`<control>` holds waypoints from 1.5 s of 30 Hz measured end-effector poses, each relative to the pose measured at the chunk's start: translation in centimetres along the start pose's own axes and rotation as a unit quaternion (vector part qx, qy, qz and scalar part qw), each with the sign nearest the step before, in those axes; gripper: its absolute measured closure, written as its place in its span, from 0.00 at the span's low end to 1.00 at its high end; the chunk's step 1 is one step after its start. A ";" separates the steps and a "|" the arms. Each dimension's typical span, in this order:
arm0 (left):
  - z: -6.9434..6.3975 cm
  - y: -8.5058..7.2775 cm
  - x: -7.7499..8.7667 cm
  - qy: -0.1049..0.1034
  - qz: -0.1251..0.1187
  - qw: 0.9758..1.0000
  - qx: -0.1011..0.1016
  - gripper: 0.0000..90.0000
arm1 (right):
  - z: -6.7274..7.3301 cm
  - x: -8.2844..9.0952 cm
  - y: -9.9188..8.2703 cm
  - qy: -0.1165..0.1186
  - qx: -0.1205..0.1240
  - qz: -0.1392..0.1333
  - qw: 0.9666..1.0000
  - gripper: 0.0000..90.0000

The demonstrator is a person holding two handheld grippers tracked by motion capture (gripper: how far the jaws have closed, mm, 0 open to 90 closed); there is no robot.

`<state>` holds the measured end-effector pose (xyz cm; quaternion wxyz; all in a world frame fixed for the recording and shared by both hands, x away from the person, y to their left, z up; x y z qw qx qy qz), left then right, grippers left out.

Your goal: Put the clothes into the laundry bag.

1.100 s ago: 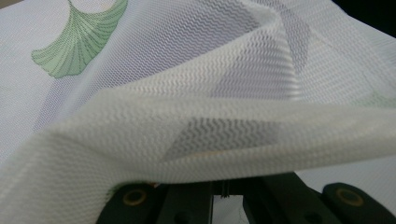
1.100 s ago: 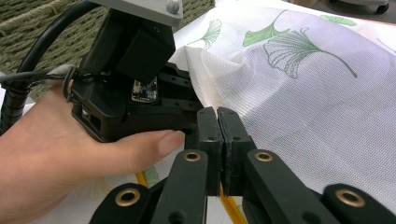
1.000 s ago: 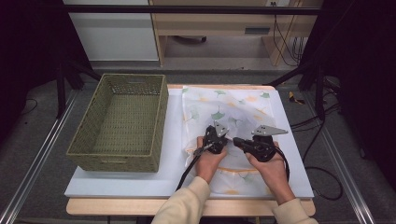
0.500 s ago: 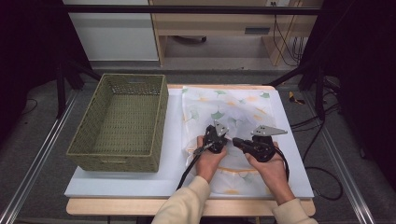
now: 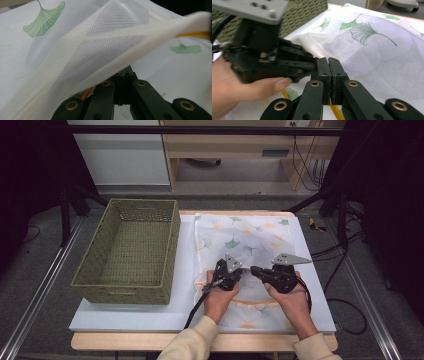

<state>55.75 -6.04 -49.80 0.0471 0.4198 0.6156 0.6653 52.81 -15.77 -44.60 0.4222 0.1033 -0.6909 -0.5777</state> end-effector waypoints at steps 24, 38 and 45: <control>1.0 -0.5 8.2 -0.017 -0.031 0.999 0.004 0.94 | 0.8 0.3 0.0 0.007 0.019 0.003 1.000 0.99; 1.9 0.6 10.7 0.013 -0.060 0.997 -0.040 0.55 | 1.3 0.8 0.4 0.013 0.017 -0.004 1.000 0.99; 1.7 0.6 10.2 0.002 -0.060 0.997 -0.055 0.51 | 1.3 0.7 0.3 0.015 0.020 -0.003 1.000 0.99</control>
Point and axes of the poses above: each handheld gripper's, and its own axes: x roughly backward along the jaws, y roughly out of its top, z roughly to its left, the point moved 8 cm from there along -x, roughly forward along the jaws, and after that the axes turned 8 degrees about x, right-handed, at the moved point
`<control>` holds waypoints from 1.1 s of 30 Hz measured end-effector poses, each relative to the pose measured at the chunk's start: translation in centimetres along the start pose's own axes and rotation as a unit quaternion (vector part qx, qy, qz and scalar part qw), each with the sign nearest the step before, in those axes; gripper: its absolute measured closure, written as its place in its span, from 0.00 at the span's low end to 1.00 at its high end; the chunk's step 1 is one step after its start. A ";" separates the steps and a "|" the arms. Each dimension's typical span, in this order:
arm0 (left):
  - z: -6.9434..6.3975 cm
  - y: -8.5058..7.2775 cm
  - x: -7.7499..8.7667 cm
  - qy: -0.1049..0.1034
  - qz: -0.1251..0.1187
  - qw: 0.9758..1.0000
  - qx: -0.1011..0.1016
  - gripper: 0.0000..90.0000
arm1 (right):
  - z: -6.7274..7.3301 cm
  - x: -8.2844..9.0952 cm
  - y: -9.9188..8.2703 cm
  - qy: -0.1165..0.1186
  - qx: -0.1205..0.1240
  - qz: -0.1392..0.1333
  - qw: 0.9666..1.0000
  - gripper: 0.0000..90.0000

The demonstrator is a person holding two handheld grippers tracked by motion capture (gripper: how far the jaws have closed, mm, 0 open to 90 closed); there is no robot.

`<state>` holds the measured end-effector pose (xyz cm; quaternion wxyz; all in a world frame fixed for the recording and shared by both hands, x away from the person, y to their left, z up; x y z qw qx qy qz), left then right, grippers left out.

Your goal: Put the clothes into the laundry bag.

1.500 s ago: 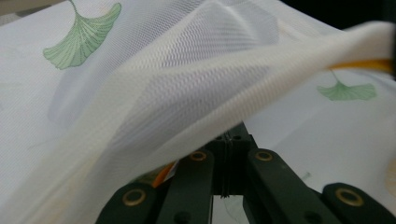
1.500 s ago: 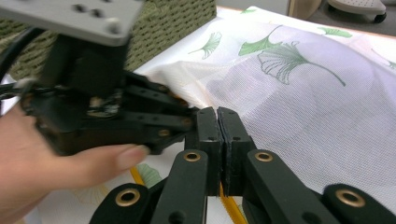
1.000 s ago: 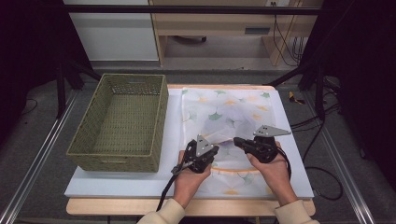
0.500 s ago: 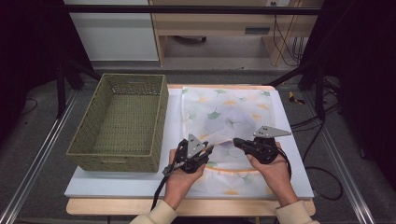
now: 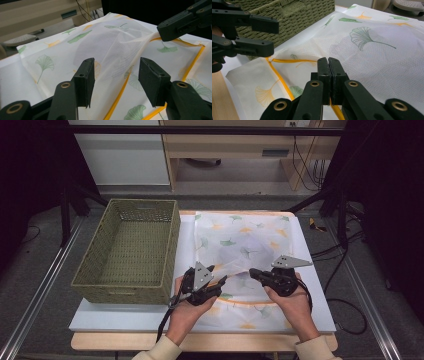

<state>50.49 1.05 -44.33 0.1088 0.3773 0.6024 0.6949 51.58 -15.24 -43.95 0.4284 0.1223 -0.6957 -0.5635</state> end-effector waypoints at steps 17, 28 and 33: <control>-0.2 -1.2 -3.9 0.004 0.050 0.998 -0.041 0.73 | 0.5 -0.1 0.0 0.007 0.006 0.005 1.000 0.99; -1.1 -2.4 -2.9 -0.009 0.061 0.998 -0.033 0.96 | 1.4 0.2 -1.2 0.016 0.020 0.026 0.999 0.99; -1.6 -3.2 -2.7 -0.019 0.068 0.997 -0.028 0.97 | 1.8 0.3 -2.1 0.020 0.019 0.039 0.999 0.99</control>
Point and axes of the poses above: each handheld gripper's, and its own axes: x roughly backward along the jaws, y roughly out of its top, z roughly to its left, the point moved 8 cm from there along -x, roughly forward along the jaws, and after that the axes turned 8 degrees about x, right-handed, at the moved point
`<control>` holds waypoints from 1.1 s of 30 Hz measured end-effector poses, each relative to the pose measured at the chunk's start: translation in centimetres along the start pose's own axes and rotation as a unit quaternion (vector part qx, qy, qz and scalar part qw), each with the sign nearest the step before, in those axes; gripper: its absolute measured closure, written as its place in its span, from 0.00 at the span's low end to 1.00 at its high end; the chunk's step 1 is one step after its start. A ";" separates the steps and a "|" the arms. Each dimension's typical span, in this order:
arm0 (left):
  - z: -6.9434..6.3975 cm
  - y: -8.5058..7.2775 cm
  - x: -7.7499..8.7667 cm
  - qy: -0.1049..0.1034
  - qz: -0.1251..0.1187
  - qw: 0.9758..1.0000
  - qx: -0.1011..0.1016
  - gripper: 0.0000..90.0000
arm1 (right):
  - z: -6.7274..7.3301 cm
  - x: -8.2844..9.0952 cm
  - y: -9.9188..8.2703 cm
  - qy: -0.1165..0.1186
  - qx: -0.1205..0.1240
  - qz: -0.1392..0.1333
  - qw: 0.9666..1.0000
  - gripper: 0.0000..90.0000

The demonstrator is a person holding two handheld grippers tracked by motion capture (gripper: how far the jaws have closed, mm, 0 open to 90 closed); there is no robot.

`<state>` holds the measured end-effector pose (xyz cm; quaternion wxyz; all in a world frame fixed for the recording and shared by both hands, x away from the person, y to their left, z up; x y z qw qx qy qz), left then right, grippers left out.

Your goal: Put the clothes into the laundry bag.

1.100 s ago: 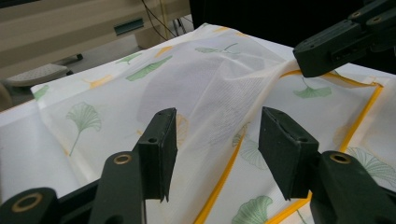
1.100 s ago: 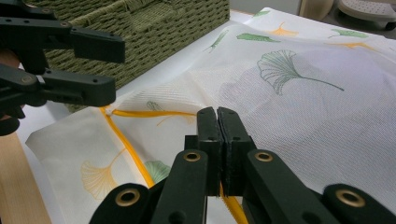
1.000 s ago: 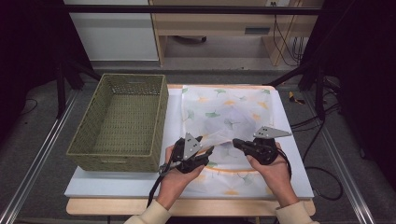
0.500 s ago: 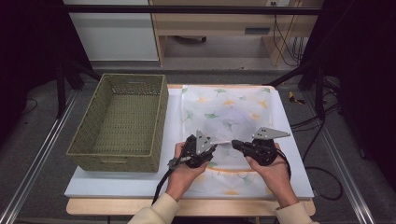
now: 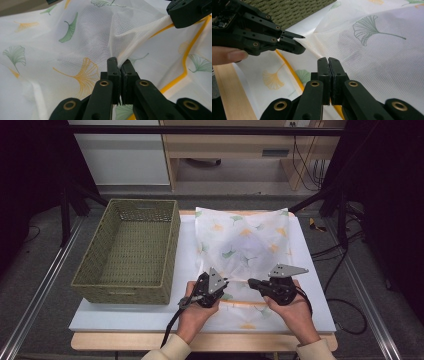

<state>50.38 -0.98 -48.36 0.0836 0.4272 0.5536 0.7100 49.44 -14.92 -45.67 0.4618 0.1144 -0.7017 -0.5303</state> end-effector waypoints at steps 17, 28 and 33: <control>-1.8 -1.8 0.2 -0.022 0.014 1.000 0.003 0.97 | 1.4 0.4 -2.8 0.015 0.003 0.035 0.999 0.99; -2.2 -3.4 -0.6 -0.030 0.039 0.999 -0.002 0.97 | 1.5 -0.4 -4.4 0.020 0.005 0.072 0.997 0.99; -2.5 -3.8 -0.9 -0.033 0.047 0.998 -0.004 0.97 | 1.3 -0.5 -4.8 0.016 0.008 0.081 0.997 0.99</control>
Point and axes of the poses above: each handheld gripper's, and its own axes: x roughly backward along the jaws, y roughly out of its top, z roughly to its left, the point moved 8 cm from there along -x, roughly forward along the jaws, and after that the axes turned 8 degrees about x, right-handed, at the moved point
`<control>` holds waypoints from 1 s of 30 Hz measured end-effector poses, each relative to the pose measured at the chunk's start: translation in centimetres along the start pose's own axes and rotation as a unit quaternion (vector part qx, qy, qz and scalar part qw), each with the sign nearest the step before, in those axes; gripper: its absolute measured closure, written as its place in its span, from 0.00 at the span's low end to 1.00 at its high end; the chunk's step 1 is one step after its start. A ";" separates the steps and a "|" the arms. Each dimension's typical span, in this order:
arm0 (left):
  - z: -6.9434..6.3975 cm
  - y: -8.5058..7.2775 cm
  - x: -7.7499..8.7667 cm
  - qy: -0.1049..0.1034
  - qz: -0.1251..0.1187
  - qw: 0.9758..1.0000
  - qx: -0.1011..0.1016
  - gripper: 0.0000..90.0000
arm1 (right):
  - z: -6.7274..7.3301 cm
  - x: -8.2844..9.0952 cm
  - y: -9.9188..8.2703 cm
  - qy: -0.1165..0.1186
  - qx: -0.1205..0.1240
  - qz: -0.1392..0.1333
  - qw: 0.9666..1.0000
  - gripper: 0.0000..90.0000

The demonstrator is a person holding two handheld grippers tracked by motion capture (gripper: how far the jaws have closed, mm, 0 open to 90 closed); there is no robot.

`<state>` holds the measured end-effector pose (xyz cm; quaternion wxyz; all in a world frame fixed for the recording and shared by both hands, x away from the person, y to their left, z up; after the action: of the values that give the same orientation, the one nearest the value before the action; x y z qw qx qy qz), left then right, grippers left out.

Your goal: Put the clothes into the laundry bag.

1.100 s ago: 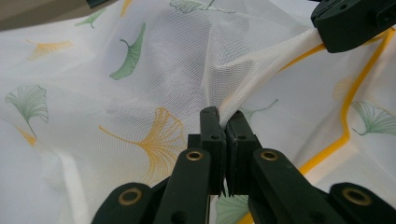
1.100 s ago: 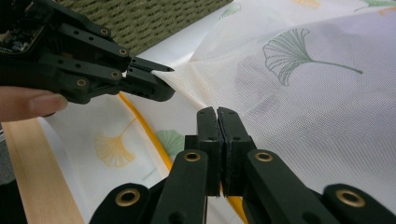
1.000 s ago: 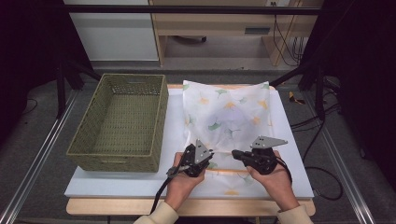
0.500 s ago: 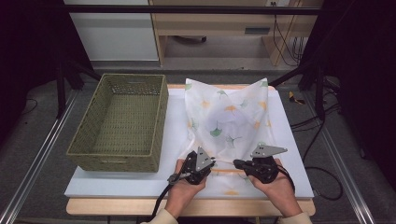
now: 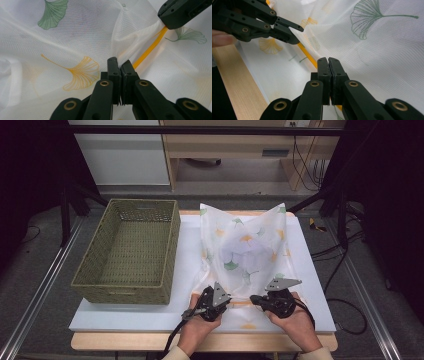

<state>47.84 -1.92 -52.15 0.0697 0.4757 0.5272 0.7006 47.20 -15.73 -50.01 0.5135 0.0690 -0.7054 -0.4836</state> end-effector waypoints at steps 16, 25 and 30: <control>-0.4 -0.1 -0.3 -0.001 -0.004 1.000 0.004 0.96 | -0.3 -0.8 -0.7 -0.010 0.005 0.025 1.000 0.98; -0.7 -0.1 0.0 -0.002 -0.013 1.000 0.002 0.91 | -0.6 -0.8 -0.8 -0.013 -0.001 0.024 1.000 0.98; -0.8 -0.1 0.1 -0.003 -0.022 1.000 0.001 0.85 | -0.6 -1.0 -1.0 -0.014 0.000 0.030 0.999 0.98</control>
<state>47.16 -2.32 -52.20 0.0864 0.4666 0.5376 0.6970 47.73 -16.03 -51.38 0.5179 0.0408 -0.7144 -0.4687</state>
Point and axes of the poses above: each handheld gripper's, and its own axes: x roughly backward along the jaws, y roughly out of its top, z roughly to its left, the point moved 8 cm from there along -x, roughly forward along the jaws, and after that the axes turned 8 degrees about x, right-handed, at the moved point
